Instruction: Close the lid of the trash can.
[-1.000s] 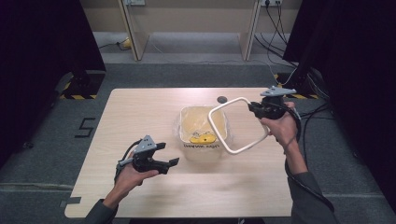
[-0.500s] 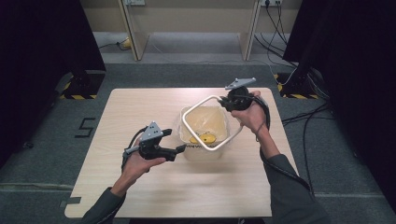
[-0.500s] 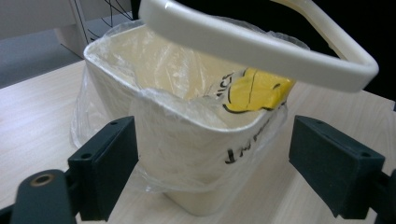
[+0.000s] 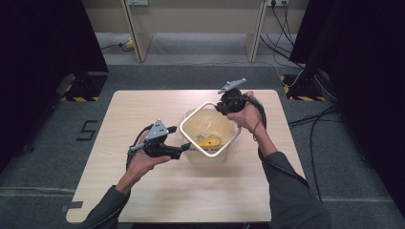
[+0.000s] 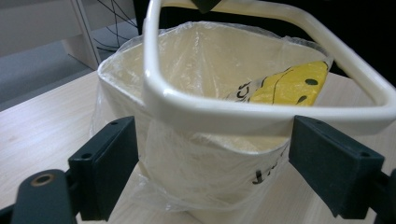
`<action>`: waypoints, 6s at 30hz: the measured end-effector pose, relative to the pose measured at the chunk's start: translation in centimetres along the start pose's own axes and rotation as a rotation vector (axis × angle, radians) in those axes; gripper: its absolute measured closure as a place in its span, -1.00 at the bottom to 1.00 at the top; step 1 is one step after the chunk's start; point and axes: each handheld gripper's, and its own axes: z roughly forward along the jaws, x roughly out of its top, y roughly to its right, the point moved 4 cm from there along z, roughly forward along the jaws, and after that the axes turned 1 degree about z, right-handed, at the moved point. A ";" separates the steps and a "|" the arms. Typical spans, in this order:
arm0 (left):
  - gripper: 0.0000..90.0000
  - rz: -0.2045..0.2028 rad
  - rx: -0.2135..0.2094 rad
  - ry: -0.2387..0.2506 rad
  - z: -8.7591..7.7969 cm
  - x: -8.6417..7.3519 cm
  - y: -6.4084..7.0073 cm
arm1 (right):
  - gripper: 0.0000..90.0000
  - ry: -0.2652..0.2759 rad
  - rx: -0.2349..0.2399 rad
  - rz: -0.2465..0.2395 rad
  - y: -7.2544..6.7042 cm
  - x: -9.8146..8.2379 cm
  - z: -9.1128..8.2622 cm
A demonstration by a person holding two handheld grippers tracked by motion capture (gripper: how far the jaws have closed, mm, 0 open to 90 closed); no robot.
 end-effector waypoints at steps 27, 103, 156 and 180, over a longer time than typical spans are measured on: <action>-0.62 0.004 0.015 -0.006 0.3 0.0 1.4 | 0.67 -0.076 -0.003 -0.212 -1.8 2.2 4.4; -0.52 -0.006 -0.005 -0.006 -0.1 0.1 1.9 | 0.57 -0.090 -0.121 0.230 1.2 -2.6 2.3; -0.56 -0.190 0.057 -0.011 2.7 -0.1 -3.1 | 0.43 0.038 -0.119 0.176 0.6 -4.9 3.3; -0.56 -0.179 0.087 -0.002 2.7 0.0 -3.0 | 0.74 0.254 -0.097 0.121 1.3 -5.5 1.2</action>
